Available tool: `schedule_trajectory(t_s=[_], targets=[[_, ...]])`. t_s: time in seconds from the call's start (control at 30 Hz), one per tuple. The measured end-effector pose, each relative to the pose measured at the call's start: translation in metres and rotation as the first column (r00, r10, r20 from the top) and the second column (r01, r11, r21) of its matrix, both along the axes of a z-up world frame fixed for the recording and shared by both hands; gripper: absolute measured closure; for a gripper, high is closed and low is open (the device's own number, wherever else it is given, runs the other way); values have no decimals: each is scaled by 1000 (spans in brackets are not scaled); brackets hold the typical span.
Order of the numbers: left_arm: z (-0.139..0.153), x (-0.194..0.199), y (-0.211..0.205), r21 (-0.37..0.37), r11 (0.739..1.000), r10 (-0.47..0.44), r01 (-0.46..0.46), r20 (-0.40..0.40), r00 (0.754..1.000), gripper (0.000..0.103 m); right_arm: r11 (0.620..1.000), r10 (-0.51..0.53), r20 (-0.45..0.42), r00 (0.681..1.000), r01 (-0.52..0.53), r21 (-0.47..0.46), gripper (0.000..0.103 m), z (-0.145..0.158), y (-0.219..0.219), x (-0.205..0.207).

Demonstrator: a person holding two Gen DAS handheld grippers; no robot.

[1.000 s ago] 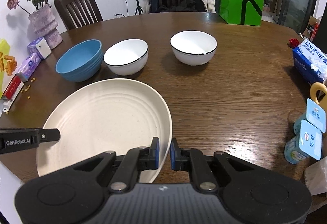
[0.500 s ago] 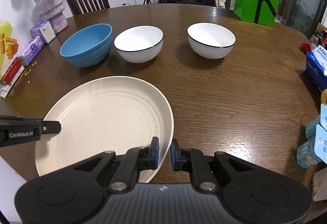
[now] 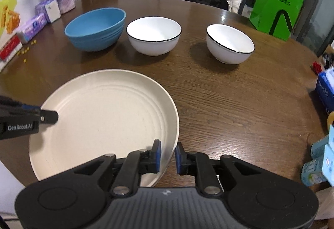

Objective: Organize plates and bowls
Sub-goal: 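Lower the held beige plate onto the plate stack with both grippers, then open both grippers to release the top plate rim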

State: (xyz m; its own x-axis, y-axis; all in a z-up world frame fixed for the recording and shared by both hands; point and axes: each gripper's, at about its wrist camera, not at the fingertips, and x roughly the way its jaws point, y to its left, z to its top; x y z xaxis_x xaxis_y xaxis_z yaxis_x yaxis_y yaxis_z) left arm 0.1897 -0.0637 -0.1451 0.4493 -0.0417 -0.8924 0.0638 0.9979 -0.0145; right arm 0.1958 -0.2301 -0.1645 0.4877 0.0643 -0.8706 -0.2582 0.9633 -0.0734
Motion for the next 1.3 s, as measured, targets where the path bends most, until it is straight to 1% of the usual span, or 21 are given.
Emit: schedule_trajectory(t_s=[0.2,0.47,0.8,1.03,1.1,1.2,1.3], targets=[[-6,2,-2,28,1000,-13,13,-20,1000,87,1000,14,-12,1000,-15,-26,87,-5,4,1],[-7,5,-3,28,999,-21,22,-32,999,87,998,15,-35,999,-17,-55,87,-11,7,6],[-6,7,1,4,1000,-27,27,-50,998,87,996,37,-67,997,-42,-80,84,-14,11,12],[-6,10,7,-39,999,-32,29,-59,998,86,999,16,-85,996,-20,-48,84,-13,7,16],[-7,11,7,-37,999,-41,39,-57,998,86,999,8,-86,996,-12,-40,84,-14,6,17],[-8,13,5,-38,998,-56,54,-55,997,81,1000,-6,-89,996,3,-31,82,-15,5,19],[-12,17,3,-33,998,-64,61,-70,996,81,1000,-16,-87,996,14,-25,81,-16,5,21]])
